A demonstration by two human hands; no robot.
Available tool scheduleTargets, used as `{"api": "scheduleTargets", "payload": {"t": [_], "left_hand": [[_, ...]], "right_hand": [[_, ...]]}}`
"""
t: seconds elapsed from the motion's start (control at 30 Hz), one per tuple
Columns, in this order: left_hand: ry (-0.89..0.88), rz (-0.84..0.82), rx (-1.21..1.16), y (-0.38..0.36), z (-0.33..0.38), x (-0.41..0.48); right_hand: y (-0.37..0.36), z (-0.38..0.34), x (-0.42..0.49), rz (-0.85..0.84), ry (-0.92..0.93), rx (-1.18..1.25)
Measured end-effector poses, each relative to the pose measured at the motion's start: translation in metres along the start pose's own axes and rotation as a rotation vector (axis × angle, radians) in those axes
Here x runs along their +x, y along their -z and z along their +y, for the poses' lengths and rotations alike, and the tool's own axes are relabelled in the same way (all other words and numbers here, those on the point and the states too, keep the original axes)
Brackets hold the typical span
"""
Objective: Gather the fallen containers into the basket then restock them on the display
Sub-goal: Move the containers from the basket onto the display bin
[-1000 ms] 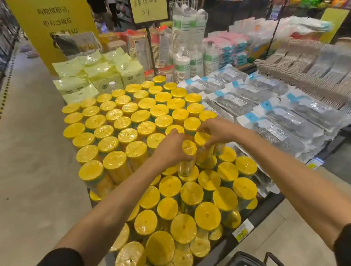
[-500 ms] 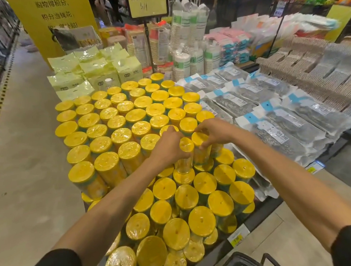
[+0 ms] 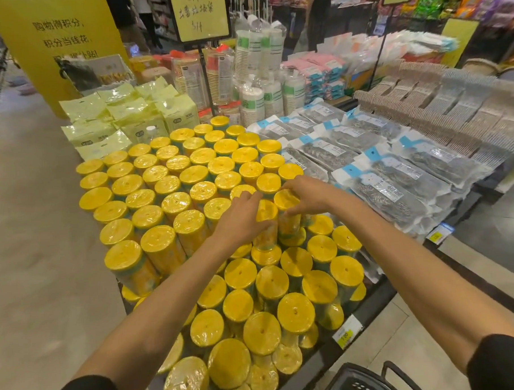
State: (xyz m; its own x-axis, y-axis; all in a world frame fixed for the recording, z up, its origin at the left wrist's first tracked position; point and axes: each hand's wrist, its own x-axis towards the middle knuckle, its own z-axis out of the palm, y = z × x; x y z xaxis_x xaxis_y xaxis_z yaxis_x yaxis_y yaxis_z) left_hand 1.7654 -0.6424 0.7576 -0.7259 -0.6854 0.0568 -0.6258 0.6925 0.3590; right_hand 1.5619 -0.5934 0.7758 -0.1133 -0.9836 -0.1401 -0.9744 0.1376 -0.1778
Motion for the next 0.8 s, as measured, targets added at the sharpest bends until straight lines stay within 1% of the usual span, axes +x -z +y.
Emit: {"api": "scheduleTargets", "payload": {"t": [0.13,0.23,0.33,0.4,0.5,0.6,0.7,0.8], "left_hand": [[-0.015,-0.013,0.066,0.014,-0.001,-0.021],[-0.069,-0.019,0.217,0.019,-0.003,-0.044],[-0.159,-0.039,0.374,0.018,-0.002,-0.068],[-0.184,-0.071,0.427,0.017,0.001,-0.084],[-0.219,-0.092,0.455,0.015,0.008,-0.111],[-0.27,-0.14,0.468,0.011,0.011,-0.141],[-0.313,-0.198,0.46,0.002,0.008,-0.175],[-0.369,-0.195,0.487,-0.009,0.008,-0.212]], "right_hand": [[-0.004,-0.008,-0.026,0.006,-0.101,-0.045],[-0.011,-0.021,-0.051,-0.009,-0.171,-0.06],[-0.022,-0.033,-0.08,0.021,-0.177,-0.082],[-0.031,-0.049,-0.107,0.046,-0.17,-0.12],[-0.051,-0.069,-0.143,-0.002,-0.249,-0.162],[-0.067,-0.092,-0.181,-0.059,-0.333,-0.143],[-0.083,-0.117,-0.223,-0.057,-0.391,-0.146],[-0.102,-0.142,-0.269,-0.052,-0.452,-0.16]]}}
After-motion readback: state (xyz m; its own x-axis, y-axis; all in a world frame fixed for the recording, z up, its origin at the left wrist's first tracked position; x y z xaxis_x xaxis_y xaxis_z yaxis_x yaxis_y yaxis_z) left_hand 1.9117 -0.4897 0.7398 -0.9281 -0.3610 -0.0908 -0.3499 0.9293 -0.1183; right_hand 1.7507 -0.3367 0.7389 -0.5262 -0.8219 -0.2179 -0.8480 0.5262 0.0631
